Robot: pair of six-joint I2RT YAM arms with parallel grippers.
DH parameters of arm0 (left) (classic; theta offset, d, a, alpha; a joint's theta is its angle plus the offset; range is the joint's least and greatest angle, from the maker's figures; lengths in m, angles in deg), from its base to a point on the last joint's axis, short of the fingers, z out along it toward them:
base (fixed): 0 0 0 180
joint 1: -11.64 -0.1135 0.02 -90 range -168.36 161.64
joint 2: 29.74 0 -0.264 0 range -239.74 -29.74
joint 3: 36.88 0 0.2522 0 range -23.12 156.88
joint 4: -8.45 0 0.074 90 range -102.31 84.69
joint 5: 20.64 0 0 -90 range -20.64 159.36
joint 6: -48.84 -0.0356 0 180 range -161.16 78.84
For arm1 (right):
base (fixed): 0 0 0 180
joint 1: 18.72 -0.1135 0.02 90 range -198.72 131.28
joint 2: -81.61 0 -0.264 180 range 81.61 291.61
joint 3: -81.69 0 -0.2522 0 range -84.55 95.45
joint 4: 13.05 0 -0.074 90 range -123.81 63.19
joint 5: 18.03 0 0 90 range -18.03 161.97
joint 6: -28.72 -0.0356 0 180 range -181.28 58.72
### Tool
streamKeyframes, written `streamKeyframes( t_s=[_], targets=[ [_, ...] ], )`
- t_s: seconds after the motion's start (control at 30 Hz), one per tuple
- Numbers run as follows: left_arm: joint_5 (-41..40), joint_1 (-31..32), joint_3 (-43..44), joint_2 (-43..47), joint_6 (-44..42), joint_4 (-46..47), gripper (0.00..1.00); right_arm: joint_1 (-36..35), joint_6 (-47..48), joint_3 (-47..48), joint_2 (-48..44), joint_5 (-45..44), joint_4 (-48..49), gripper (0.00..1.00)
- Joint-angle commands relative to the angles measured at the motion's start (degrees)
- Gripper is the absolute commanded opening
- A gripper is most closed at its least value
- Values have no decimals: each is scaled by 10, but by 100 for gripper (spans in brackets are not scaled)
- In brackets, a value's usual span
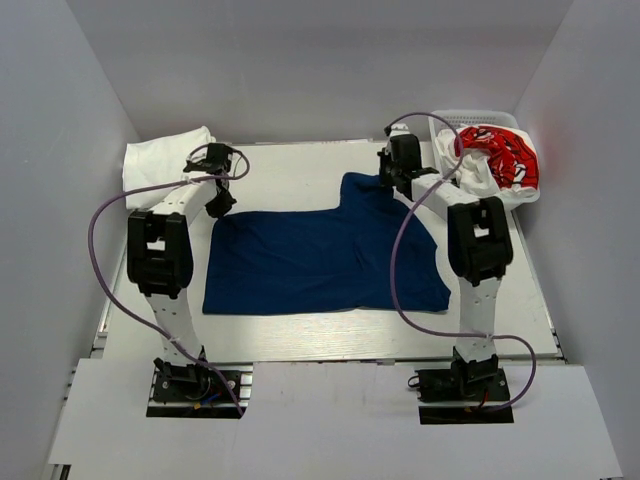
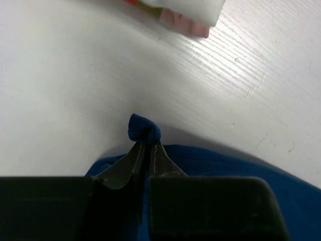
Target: Fold and stack the t-shirts
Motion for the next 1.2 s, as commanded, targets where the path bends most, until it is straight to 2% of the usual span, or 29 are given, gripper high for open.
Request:
streamKeyframes(
  t_s=[0.0, 0.1, 0.27, 0.37, 0.5, 0.63, 0.87, 1.03, 1.17],
  targets=[
    [-24, 3, -27, 74, 1, 19, 0, -9, 35, -94, -104, -13, 96, 0],
    [-18, 3, -51, 94, 1, 32, 0, -13, 33, -150, -176, -22, 105, 0],
    [-11, 3, -70, 131, 1, 39, 0, -16, 15, -206, -219, -35, 96, 0],
    [-17, 9, -101, 161, 7, 34, 0, -21, 14, -252, -275, -19, 93, 0],
    [-8, 9, -152, 205, 13, 40, 0, -44, 17, -299, -342, -25, 32, 0],
    [-68, 28, -199, 244, 56, 21, 0, -63, 4, -366, -458, -125, -52, 0],
    [-90, 46, -239, 271, 99, -13, 0, -80, -45, -448, -605, -180, -164, 0],
    [-130, 51, -239, 277, 142, -52, 1, -87, -71, -482, -649, -208, -210, 0],
    [-135, 51, -246, 305, 158, -58, 11, -91, -84, -492, -667, -199, -208, 0]
  ],
)
